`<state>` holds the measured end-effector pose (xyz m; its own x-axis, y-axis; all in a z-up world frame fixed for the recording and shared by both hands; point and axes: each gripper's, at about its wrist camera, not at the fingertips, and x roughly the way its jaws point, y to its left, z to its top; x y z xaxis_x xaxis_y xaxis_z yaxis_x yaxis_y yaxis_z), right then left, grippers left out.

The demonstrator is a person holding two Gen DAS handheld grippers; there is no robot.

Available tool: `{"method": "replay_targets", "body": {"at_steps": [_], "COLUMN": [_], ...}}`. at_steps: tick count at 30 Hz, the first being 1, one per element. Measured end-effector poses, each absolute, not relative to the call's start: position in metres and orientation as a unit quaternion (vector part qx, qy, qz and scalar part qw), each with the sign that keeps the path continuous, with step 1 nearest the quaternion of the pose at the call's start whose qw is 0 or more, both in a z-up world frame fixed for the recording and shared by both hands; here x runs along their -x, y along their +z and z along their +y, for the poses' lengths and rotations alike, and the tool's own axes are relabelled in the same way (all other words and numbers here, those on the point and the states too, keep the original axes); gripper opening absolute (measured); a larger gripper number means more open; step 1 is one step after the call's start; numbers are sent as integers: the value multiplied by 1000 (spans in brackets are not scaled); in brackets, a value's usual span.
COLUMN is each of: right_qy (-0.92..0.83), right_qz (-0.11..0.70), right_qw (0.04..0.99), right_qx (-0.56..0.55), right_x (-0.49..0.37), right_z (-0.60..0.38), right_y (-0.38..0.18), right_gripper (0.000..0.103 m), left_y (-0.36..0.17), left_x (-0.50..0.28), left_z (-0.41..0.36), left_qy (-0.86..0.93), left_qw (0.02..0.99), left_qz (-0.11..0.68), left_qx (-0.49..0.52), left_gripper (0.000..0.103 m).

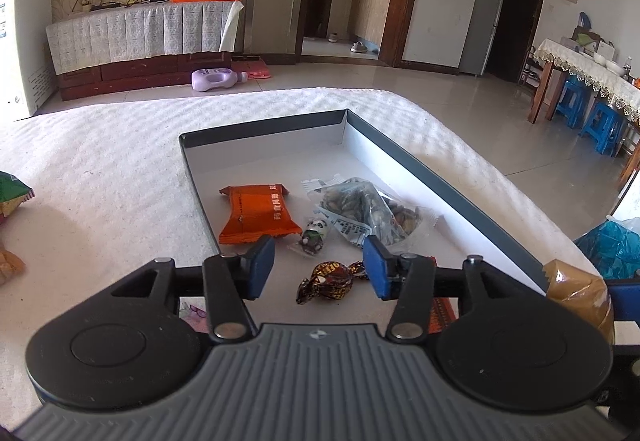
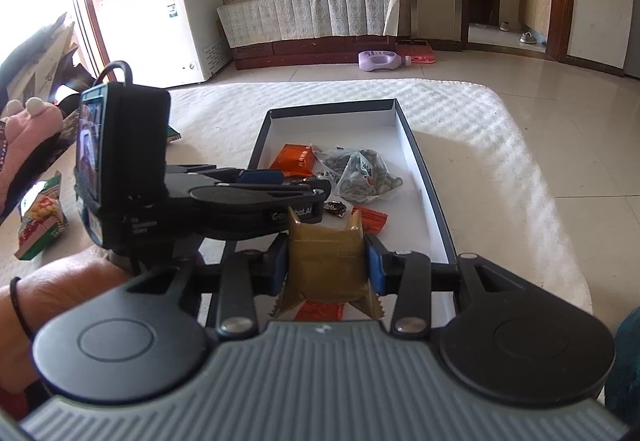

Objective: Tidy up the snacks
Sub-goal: 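Lower the panda figure into the box and open the left gripper, then lower the brown packet into the box and open right gripper while left withdraws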

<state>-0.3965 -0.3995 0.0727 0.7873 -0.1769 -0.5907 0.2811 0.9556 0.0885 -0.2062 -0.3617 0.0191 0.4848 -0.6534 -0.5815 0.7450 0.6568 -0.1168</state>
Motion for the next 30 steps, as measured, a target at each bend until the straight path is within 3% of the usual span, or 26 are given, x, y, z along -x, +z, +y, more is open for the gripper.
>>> {"method": "replay_targets", "body": {"at_steps": [6, 21, 24, 30], "right_qy": [-121, -118, -120, -130], "right_qz": [304, 314, 320, 319], "right_qw": [941, 937, 935, 934], "right_qx": [-89, -97, -97, -99], "right_x": [394, 387, 383, 375], "right_z": [-400, -405, -407, -411], "right_y": [70, 59, 54, 50], "right_gripper": [42, 43, 43, 43], "left_y": [22, 33, 36, 41], "left_x": [209, 218, 222, 223], "left_z": [-356, -337, -330, -310], "left_qy": [-409, -427, -429, -431], "left_qw": [859, 855, 856, 855], "left_qz": [297, 280, 274, 273], "left_qx": [-79, -87, -91, -91], "left_gripper": [63, 66, 75, 76]}}
